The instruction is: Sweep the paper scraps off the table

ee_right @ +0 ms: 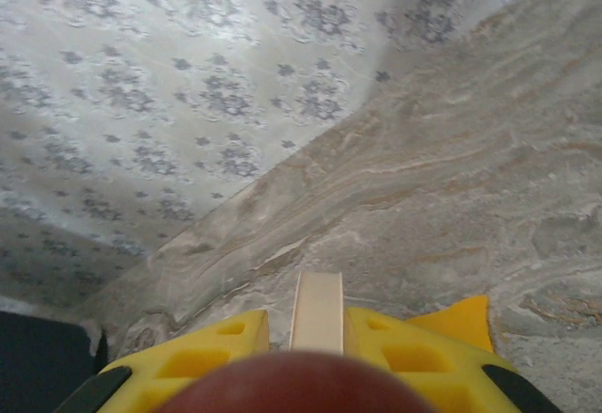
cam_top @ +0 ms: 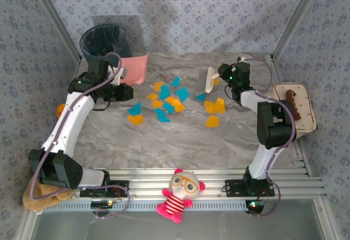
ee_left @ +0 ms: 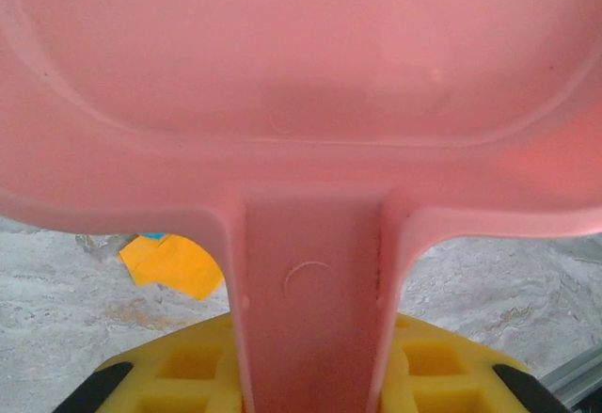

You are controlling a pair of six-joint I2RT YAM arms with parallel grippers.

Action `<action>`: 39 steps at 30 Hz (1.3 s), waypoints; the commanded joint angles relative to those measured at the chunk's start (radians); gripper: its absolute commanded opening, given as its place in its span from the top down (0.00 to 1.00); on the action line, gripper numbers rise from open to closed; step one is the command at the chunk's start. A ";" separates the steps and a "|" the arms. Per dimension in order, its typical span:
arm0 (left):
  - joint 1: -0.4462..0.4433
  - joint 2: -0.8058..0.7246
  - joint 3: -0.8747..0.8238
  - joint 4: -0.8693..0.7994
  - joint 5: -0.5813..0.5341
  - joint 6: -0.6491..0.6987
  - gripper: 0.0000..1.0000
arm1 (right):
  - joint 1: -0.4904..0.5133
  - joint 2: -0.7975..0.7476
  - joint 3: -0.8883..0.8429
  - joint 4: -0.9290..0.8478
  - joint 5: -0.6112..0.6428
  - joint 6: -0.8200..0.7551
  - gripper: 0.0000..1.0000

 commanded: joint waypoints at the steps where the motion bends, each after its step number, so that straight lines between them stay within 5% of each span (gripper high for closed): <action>1: -0.008 -0.005 -0.008 -0.019 0.001 0.025 1.00 | 0.005 0.044 0.050 0.057 0.064 0.073 1.00; 10: -0.020 0.001 -0.003 -0.054 -0.003 0.059 1.00 | 0.015 0.010 0.001 -0.072 0.152 0.011 1.00; 22: -0.106 0.029 0.002 -0.089 -0.066 0.115 1.00 | 0.021 -0.228 -0.227 -0.197 0.323 -0.064 1.00; 33: -0.239 0.085 0.020 -0.141 -0.131 0.194 1.00 | 0.016 -0.402 -0.289 -0.152 0.141 -0.147 1.00; 39: -0.353 0.130 0.015 -0.165 -0.200 0.235 1.00 | 0.016 -0.546 -0.281 -0.273 0.119 -0.236 1.00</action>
